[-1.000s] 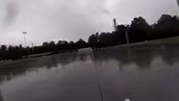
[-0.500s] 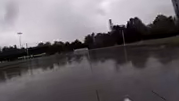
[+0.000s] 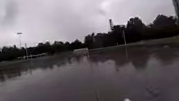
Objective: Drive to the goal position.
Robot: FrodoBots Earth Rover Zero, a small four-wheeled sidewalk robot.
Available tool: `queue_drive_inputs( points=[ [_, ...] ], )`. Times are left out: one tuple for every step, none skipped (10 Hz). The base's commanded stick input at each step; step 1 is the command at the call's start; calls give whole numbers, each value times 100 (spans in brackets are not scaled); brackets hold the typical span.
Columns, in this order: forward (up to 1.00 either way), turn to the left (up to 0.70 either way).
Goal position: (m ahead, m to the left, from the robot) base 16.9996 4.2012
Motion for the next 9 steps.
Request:
queue_drive_inputs(
  points=[
    [100, 0],
    [100, 0],
    [100, 0],
    [100, 0],
    [100, 0],
    [100, 1],
    [100, 7],
    [100, 14],
    [100, 17]
  ],
)
